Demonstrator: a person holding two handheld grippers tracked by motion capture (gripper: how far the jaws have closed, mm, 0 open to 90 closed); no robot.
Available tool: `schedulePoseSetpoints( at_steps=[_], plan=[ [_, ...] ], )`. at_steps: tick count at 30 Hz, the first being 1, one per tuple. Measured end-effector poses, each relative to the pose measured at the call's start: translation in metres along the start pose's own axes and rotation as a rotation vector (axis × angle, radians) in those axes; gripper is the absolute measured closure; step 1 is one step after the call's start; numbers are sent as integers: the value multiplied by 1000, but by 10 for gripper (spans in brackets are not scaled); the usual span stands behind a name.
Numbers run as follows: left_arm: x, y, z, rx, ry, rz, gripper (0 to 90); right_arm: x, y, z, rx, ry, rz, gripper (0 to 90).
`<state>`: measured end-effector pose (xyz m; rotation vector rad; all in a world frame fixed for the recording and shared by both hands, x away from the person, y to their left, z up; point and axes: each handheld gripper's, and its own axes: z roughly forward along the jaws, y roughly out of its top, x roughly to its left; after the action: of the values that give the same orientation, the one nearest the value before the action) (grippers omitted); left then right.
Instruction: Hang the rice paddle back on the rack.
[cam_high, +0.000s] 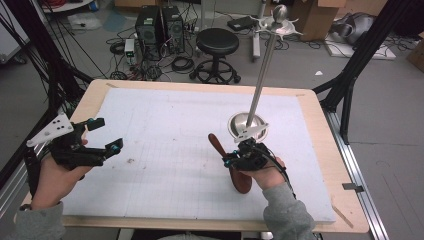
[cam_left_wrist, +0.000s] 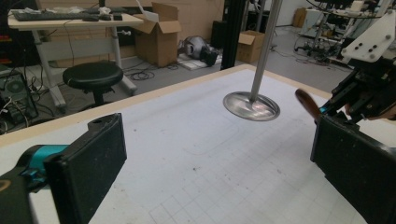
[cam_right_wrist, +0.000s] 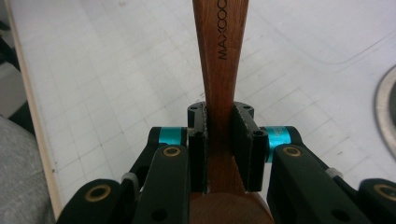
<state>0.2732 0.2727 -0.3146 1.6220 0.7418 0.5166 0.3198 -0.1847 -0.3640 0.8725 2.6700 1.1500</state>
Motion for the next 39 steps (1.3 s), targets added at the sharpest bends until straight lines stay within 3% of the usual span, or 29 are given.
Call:
schedulePoseSetpoints(
  at_steps=[7,17,22,26,32,39],
  plan=[
    [0,0,1,1,4,0,39,-10,-2,-33,-137,27,0,774],
    [-1,-1,2,4,3,2,39,-27,-1,-71,-221,15,-4,774],
    [-2,-2,5,18,-11,4,39,-40,3,-86,-239,19,-21,774],
    [-3,-3,6,25,-9,7,39,-50,6,-94,-230,-11,-17,775],
    [-4,-5,7,18,-21,-17,39,-64,10,-109,-277,19,-18,775],
    [-8,-4,6,20,-26,-3,39,-77,21,-129,-288,-19,-20,775]
  ],
)
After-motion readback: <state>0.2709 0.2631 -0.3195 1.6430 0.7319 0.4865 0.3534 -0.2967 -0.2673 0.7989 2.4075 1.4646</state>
